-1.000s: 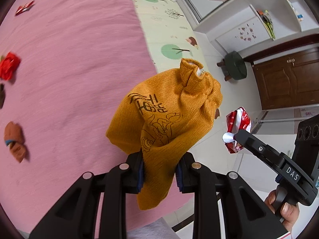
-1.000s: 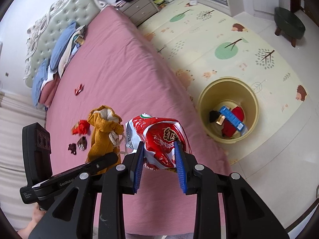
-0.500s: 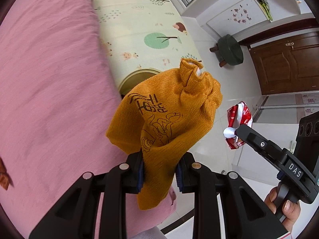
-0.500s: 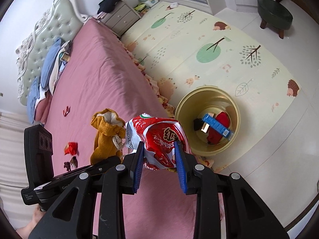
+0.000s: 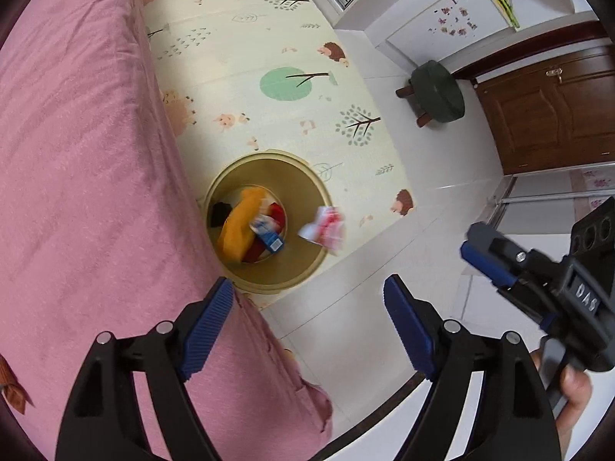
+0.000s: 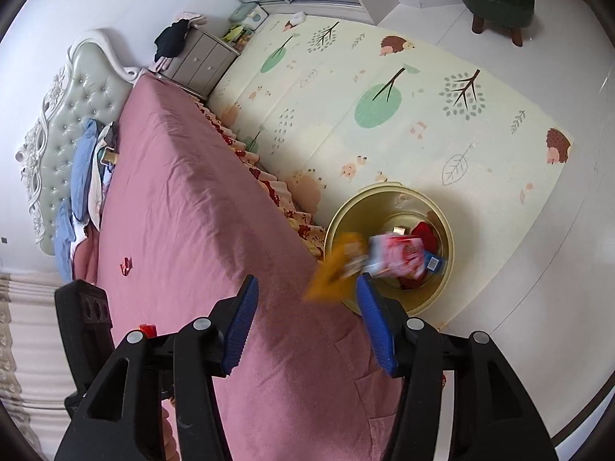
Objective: Collect trash
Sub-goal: 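Move both tools back over the items on the bed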
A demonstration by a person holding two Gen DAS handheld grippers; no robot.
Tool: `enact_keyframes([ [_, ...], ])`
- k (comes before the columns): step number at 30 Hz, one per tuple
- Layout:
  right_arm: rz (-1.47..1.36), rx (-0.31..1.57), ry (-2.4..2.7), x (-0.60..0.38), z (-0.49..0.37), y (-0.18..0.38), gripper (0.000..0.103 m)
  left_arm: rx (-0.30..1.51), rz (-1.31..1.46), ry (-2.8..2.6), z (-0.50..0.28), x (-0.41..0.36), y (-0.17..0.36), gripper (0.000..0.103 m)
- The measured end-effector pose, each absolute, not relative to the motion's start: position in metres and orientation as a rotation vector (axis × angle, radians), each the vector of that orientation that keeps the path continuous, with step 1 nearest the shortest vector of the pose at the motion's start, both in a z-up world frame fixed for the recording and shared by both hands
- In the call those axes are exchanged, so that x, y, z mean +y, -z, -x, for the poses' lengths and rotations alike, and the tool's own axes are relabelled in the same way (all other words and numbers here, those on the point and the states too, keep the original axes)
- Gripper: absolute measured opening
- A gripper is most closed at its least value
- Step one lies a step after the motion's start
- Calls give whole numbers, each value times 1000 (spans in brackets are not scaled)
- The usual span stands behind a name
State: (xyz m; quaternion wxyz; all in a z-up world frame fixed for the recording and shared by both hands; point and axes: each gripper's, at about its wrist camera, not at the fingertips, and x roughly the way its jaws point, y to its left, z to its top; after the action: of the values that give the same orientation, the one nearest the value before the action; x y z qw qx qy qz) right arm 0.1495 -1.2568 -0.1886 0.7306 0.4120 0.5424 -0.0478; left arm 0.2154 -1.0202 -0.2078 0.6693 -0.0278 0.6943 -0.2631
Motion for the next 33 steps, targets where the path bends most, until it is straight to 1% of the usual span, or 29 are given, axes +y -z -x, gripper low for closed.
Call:
enact_keyframes([
  [10,-889,1227,62,-1235,-159,187,53,1564,89,538,-215,-984,203,80],
  [18,-811,1246,-33,-1169,-163,167,53,1519,121,475,-197,-924,187,82],
  [33,-685,1360,-232,-986,-147,162,53,1496,236,274,-143,-739,184,83],
])
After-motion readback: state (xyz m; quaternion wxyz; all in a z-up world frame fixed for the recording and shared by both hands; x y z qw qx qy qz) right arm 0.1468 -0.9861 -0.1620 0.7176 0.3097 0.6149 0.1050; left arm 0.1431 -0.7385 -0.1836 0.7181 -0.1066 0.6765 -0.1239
